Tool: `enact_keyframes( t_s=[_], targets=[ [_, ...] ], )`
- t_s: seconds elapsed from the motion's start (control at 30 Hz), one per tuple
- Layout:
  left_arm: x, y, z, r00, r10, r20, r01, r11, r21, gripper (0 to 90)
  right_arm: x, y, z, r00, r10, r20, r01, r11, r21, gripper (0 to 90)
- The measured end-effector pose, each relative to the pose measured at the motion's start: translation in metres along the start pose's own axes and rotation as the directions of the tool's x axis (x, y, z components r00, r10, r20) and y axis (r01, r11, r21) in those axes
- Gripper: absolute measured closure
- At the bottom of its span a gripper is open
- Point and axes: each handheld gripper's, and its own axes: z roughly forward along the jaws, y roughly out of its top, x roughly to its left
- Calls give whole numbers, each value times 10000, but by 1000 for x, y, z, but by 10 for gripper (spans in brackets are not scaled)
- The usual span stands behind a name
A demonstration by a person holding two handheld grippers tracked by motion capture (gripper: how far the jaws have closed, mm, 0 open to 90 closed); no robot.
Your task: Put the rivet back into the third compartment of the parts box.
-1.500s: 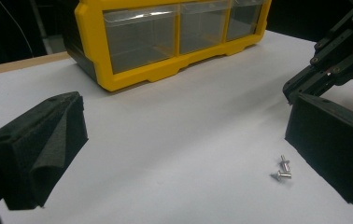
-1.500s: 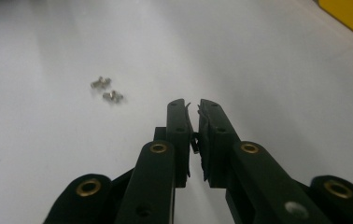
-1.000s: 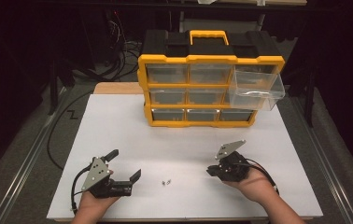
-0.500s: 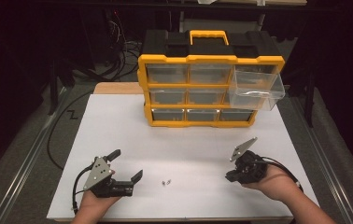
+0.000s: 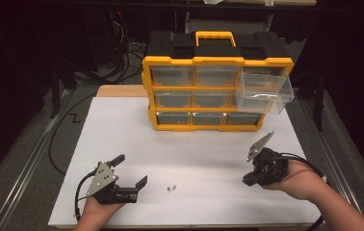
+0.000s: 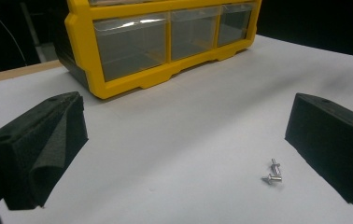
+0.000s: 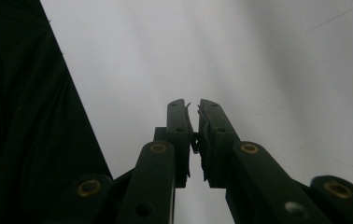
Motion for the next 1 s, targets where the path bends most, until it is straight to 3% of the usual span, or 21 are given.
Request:
enact_keyframes(
  t_s=[0.47, 1.0],
  targets=[
    [0, 0, -1, 10000, 57, 32, -57, 10000, 3, 3, -3, 13, -51, 9998, -217, -53, 217, 9997, 139, 845],
    [0, 0, -2, 10000, 53, 49, -53, 10000, -27, 3, -1, 34, -105, 9979, -454, 468, 454, 9990, 6, 845]
  ],
)
